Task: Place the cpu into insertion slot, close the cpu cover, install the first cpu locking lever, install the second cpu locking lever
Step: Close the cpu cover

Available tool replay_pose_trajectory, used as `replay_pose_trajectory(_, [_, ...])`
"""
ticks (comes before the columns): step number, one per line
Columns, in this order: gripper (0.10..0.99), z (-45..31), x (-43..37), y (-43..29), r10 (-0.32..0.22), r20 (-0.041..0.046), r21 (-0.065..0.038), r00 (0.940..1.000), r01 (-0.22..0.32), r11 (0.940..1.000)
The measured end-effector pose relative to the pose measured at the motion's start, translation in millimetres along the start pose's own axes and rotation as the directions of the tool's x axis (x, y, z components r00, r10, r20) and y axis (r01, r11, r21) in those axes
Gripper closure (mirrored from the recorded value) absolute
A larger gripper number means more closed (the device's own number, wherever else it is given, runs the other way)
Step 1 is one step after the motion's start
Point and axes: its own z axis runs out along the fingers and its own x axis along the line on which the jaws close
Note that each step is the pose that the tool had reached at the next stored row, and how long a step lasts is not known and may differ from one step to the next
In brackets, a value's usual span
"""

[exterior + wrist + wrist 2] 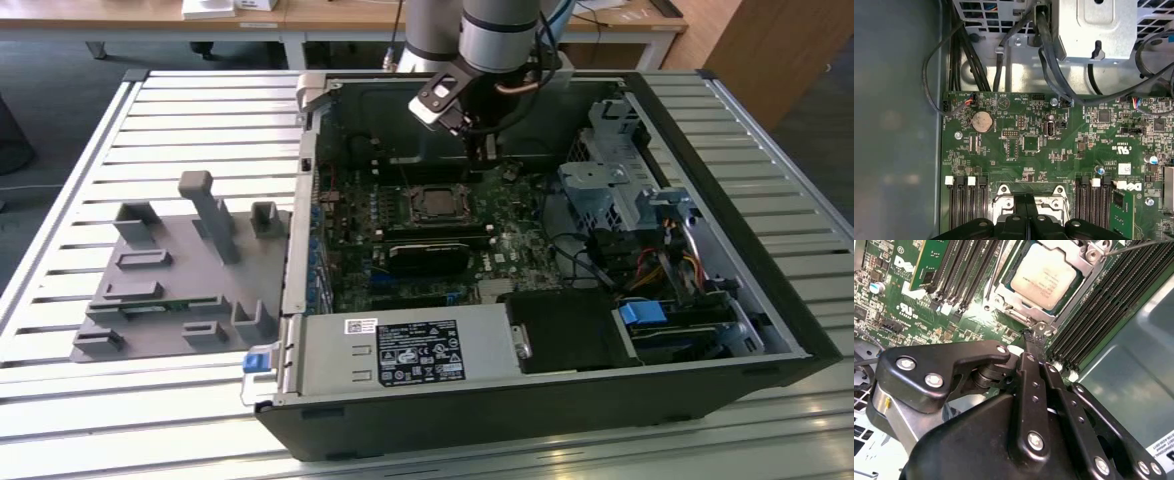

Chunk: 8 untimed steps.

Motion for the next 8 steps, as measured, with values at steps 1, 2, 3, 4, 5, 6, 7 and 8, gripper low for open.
replay_pose_trajectory(1, [0.98, 0.7, 0.0, -0.6, 0.0, 0.0, 0.0, 1.0, 0.0, 1.0])
replay_pose_trajectory(2, [0.98, 1.3, 0.0, -1.2, 0.0, 0.0, 0.0, 1.0, 0.0, 1.0])
replay_pose_trajectory(3, [0.98, 1.9, 0.0, -1.8, 0.0, 0.0, 0.0, 1.0, 0.0, 1.0])
replay_pose_trajectory(4, [0.98, 2.2, 0.0, -2.7, 0.0, 0.0001, 0.0, 1.0, 0.0, 1.0])
replay_pose_trajectory(5, [0.98, 2.2, 0.0, -3.8, 0.0, 0.0003, 0.0, 1.0, 0.0, 1.0])
replay_pose_trajectory(6, [0.98, 2.2, 0.0, -5.1, 0.0, 0.0004, 0.0, 1.0, 0.0, 1.0])
replay_pose_trajectory(7, [0.98, 2.4, 0.0, -6.6, 0.0, 0.0002, 0.0, 1.0, 0.0, 1.0])
replay_pose_trajectory(8, [0.98, 2.5, 0.0, -8.4, 0.0, 0.0001, 0.0, 1.0, 0.0, 1.0])
